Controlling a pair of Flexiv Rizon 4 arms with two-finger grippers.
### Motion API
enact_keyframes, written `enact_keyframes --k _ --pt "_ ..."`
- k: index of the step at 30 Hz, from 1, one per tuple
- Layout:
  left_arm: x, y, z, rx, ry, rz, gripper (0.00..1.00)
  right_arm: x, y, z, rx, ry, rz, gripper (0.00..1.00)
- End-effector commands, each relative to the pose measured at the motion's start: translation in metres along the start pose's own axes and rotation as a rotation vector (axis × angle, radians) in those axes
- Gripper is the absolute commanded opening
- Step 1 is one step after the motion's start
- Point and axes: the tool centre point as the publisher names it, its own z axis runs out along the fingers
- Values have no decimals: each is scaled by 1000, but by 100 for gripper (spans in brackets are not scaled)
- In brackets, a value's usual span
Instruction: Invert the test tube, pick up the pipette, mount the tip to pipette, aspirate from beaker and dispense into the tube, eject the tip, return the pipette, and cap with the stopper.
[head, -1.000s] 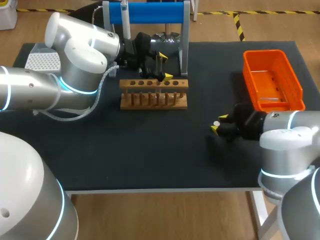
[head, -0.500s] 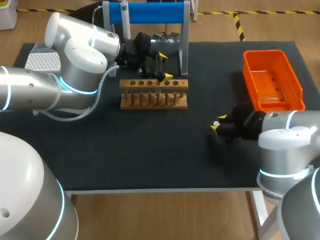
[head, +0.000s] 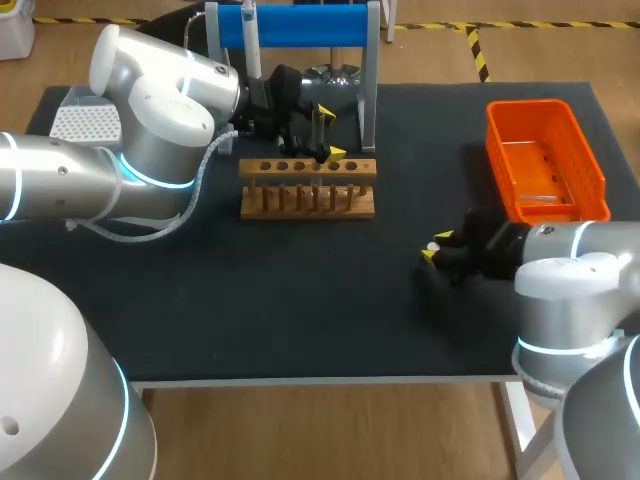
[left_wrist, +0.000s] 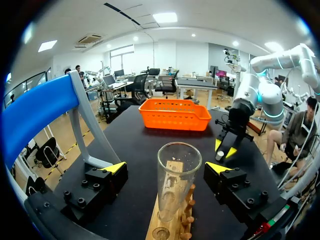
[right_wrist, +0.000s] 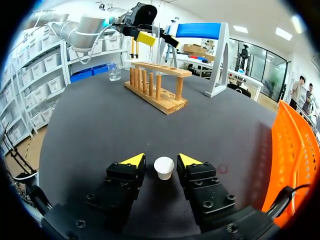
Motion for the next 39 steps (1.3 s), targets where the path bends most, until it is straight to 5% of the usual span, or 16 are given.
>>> enact_keyframes --k 1,6,9,16,21,29,39 --pt "-1 0 0 -1 2 0 100 0 0 1 3 -2 1 38" --pt "-1 0 0 -1 2 0 100 -1 0 2 5 -3 4 36" --pt "-1 0 0 -1 2 0 100 -1 0 2 6 -3 3 22" --pt "-1 0 0 -1 2 0 100 -2 -1 2 8 -2 5 18" --pt "-1 0 0 -1 2 0 100 -2 -1 2 10 -3 7 0" --pt "-1 0 0 -1 2 0 100 -4 3 0 1 -2 7 0" --pt "-1 0 0 -1 2 0 100 -16 58 -21 -56 70 -27 0"
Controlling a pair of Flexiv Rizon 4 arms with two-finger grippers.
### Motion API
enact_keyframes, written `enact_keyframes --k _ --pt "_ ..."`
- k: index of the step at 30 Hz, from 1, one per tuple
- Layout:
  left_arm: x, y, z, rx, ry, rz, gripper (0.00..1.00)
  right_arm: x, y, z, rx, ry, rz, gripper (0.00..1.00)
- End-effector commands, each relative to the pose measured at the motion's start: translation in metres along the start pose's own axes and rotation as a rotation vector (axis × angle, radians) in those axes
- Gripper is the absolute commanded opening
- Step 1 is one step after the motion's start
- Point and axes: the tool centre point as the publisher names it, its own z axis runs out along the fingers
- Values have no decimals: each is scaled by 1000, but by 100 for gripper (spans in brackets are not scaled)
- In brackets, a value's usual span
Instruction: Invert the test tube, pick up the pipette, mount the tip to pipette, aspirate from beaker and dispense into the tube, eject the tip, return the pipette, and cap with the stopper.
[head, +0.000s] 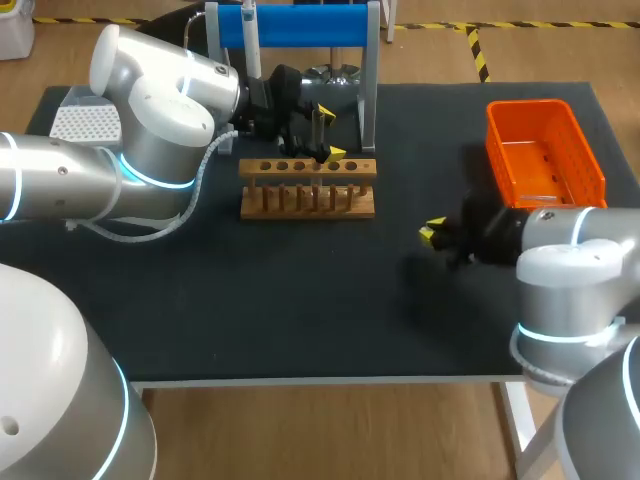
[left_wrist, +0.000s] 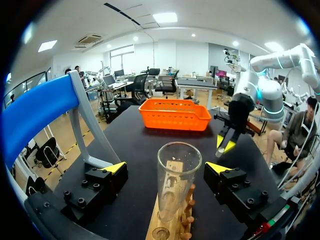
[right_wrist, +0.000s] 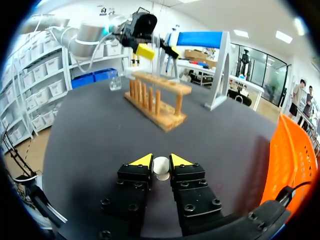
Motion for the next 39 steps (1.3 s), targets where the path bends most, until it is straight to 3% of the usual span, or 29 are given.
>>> enact_keyframes --k 1,8,21,31,39 --pt "-1 0 0 -1 2 0 100 -14 28 -20 1 74 -13 0" --pt "-1 0 0 -1 2 0 100 -27 89 -34 -35 126 -107 0" --pt "-1 0 0 -1 2 0 100 -25 194 -35 -104 282 -205 0" --pt "-1 0 0 -1 2 0 100 -22 235 -14 -65 375 -247 0" --pt "-1 0 0 -1 2 0 100 -17 252 2 -49 446 -228 0"
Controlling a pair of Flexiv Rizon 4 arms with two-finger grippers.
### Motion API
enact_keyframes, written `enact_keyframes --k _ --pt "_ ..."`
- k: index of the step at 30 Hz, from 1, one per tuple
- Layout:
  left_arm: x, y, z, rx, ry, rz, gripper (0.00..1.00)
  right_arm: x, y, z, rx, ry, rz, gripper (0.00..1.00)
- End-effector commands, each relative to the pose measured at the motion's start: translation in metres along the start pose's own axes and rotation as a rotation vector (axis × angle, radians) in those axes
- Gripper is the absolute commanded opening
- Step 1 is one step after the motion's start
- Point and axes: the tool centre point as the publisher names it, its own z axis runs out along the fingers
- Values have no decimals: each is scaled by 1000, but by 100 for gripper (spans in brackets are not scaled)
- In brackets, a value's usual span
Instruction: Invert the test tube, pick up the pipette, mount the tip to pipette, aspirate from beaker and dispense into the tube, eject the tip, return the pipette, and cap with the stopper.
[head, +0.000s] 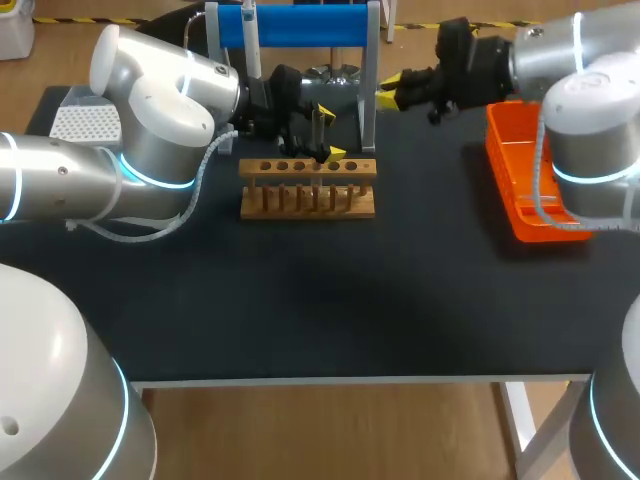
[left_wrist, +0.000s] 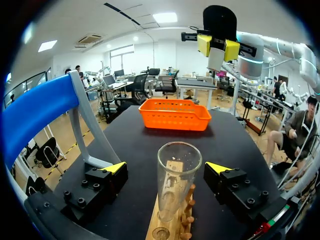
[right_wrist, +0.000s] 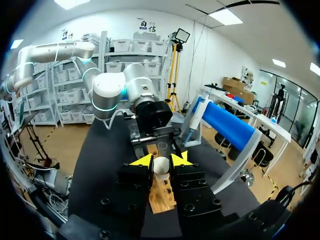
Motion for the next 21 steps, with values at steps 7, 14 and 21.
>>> enact_keyframes --k 7,14,21 --pt "-1 0 0 -1 2 0 100 -9 9 29 70 191 -6 0" --pt "-1 0 0 -1 2 0 100 -10 14 43 86 217 -30 0" --pt "-1 0 0 -1 2 0 100 -7 17 56 100 249 -60 0"
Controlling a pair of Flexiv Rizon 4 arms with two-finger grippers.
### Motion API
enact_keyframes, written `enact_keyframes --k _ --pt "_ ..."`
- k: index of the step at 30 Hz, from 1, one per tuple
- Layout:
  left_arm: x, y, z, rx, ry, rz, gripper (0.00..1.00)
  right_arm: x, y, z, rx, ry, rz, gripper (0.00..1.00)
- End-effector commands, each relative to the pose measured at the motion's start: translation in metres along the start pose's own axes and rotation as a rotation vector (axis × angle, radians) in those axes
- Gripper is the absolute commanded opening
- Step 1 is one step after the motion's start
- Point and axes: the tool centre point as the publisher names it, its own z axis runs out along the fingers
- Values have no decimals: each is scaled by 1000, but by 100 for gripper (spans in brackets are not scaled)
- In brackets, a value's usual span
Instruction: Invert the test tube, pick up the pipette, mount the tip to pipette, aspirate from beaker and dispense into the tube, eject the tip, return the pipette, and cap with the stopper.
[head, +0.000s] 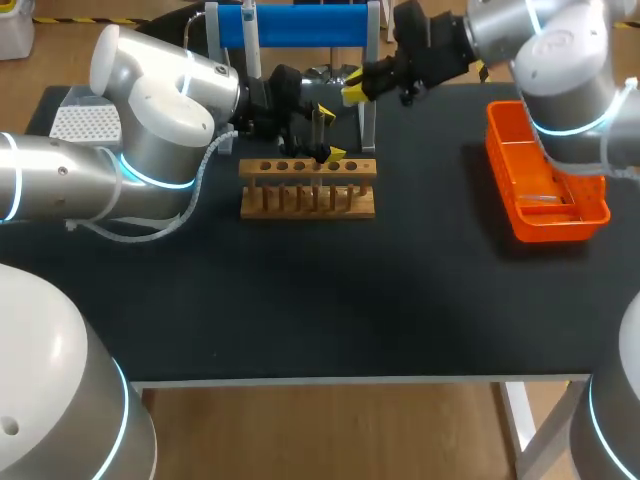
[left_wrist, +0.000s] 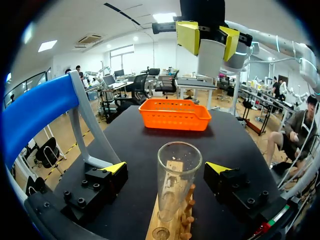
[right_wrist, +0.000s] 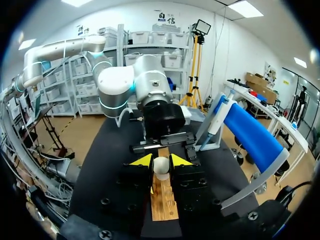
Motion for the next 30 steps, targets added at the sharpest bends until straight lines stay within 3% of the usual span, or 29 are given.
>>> enact_keyframes --k 1,30 --pt "-1 0 0 -1 2 0 100 -6 4 9 22 58 -4 0" --pt "-1 0 0 -1 2 0 100 -13 1 44 40 102 -15 0"
